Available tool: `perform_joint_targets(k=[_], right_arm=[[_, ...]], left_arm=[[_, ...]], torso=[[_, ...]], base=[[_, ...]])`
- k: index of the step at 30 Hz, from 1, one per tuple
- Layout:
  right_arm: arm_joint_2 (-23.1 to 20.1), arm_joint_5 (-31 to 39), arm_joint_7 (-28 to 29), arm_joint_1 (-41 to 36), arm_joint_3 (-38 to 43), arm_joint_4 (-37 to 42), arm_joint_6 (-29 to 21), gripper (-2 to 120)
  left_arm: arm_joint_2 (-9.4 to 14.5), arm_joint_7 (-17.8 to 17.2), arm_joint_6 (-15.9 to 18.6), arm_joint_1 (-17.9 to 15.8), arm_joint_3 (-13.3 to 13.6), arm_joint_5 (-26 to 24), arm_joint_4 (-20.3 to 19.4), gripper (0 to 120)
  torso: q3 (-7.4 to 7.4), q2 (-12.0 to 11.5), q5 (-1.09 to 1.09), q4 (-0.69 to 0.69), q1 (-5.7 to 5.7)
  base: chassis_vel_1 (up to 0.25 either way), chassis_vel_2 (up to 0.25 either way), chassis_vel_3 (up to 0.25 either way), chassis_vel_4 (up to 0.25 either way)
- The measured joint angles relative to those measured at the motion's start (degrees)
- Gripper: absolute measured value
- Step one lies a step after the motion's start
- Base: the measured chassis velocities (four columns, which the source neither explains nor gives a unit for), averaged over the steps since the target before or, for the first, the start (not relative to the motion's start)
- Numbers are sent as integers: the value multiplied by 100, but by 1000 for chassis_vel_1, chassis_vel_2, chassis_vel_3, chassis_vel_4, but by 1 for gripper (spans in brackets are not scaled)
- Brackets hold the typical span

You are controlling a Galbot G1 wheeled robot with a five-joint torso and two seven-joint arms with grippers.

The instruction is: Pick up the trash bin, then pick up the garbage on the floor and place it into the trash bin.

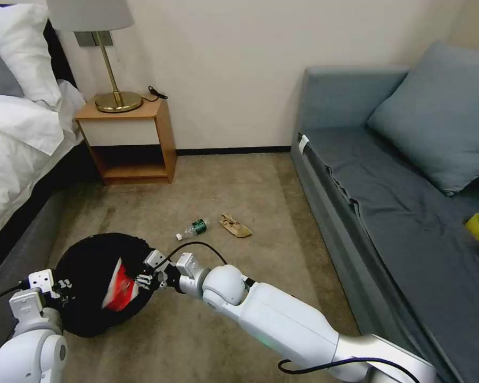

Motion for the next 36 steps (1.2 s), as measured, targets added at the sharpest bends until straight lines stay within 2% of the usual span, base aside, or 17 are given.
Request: perform_joint_targets(k=[1, 4, 5, 7, 8, 10, 11, 12, 13, 14, 17, 18, 20, 24, 27, 36], right_arm=[[0, 0, 0, 0, 0, 0, 0, 60], [-391, -19, -20, -101, 147, 315, -114, 75], [-391, -19, -20, -101, 147, 315, -114, 75], [-720, -149, -193, -242, 360, 464, -162, 86], [-720, -149, -193, -242, 360, 464, -162, 86], [-1131, -419, -361, -427, 604, 547, -160, 95], [-1131, -419, -361, -427, 604, 547, -160, 95], [-1448, -596, -424, -601, 780, 567, -155, 99], [-1747, -746, -483, -784, 925, 567, -134, 100], [-1747, -746, -483, -784, 925, 567, -134, 100], [-2340, -1265, -716, -1327, 1233, 458, -20, 100], [-2340, -1265, -716, -1327, 1233, 458, -20, 100], [-2554, -1703, -958, -1681, 1364, 243, 114, 100], [-2566, -2086, -1147, -1933, 1502, -48, 316, 100], [-2371, -2457, -1248, -2092, 1686, -461, 502, 100], [-2217, -2774, -1283, -2234, 1958, -803, 561, 100]], left_arm=[[0, 0, 0, 0, 0, 0, 0, 4], [-18, -3, 0, -15, 17, 4, 7, 4], [-18, -3, 0, -15, 17, 4, 7, 4], [-49, -1, 0, -7, 36, 1, -6, 4], [-49, -1, 0, -7, 36, 1, -6, 4], [-84, -2, 2, -19, 59, -24, -29, 4], [-84, -2, 2, -19, 59, -24, -29, 4], [-104, -3, 11, -41, 89, -29, -35, 4], [-122, -2, 20, -64, 133, -19, -35, 4], [-122, -2, 20, -64, 133, -19, -35, 4], [-184, -10, 31, -132, 260, 58, -22, 4], [-184, -10, 31, -132, 260, 58, -22, 4], [-230, -19, 32, -167, 326, 113, 5, 4], [-256, -17, 19, -165, 362, 145, 40, 4], [-262, -6, -117, -124, 368, 180, 147, 4], [-220, 23, -243, -83, 351, 171, 273, 4]], torso=[[0, 0, 0, 0, 0], [0, 0, 1, 0, 0], [0, 0, 1, 0, 0], [0, 0, 2, 1, 0], [0, 0, 2, 1, 0], [0, 0, 2, 1, 0], [0, 0, 2, 1, 0], [0, 0, 2, 1, 0], [0, 0, 2, -2, 0], [0, 0, 2, -2, 0], [0, 0, 3, -3, 0], [0, 0, 3, -3, 0], [0, 0, 1, -2, 0], [0, 0, 2, -3, 0], [0, 0, 2, -1, 0], [0, 0, 0, 0, 0]], base=[[0, 0, 0, 0], [0, 0, 0, 0], [0, 0, 0, 0], [0, 0, 0, 0], [0, 0, 0, 0], [0, 0, 0, 0], [0, 0, 0, 0], [0, 0, 0, 0], [0, 0, 0, 0], [0, 0, 0, 0], [0, 0, 0, 0], [0, 0, 0, 0], [0, 0, 0, 0], [0, 0, 0, 0], [0, 0, 0, 0], [0, 0, 0, 0]])
